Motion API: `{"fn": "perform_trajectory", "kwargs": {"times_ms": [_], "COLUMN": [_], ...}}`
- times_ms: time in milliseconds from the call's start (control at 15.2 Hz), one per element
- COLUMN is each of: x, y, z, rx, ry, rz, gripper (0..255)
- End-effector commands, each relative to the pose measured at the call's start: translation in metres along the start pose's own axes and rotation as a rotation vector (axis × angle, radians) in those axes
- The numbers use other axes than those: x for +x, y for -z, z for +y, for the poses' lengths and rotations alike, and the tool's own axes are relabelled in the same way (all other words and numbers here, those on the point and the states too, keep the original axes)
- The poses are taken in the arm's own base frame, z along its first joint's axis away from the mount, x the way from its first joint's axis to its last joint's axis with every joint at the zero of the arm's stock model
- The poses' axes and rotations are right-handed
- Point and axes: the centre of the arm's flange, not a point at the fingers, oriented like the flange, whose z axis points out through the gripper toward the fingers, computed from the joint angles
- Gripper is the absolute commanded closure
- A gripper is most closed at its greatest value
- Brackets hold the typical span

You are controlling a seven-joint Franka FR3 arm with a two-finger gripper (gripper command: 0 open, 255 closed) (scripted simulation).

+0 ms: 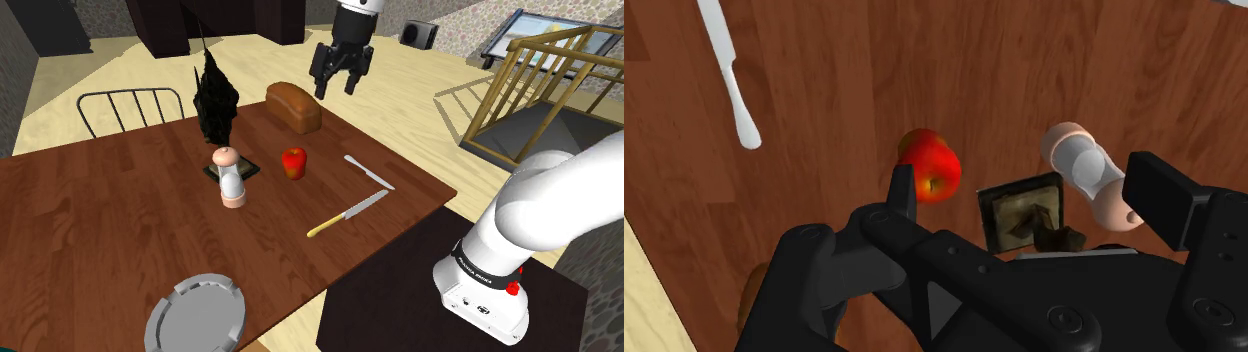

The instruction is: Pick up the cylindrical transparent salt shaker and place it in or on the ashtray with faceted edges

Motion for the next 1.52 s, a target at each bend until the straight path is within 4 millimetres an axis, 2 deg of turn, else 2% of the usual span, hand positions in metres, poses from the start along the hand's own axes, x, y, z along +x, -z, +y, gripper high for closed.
{"fn": "perform_trajectory", "kwargs": {"times_ms": [0, 1320, 1452], "x": [0.012, 0.151, 0.152], "y": [-0.017, -0.185, -0.192], "z": [-0.015, -0.168, -0.17], "rx": [0.006, 0.05, 0.051], "ry": [-0.009, -0.085, -0.085], "rz": [-0.007, -0.086, -0.087], "gripper": [0, 0, 0]}}
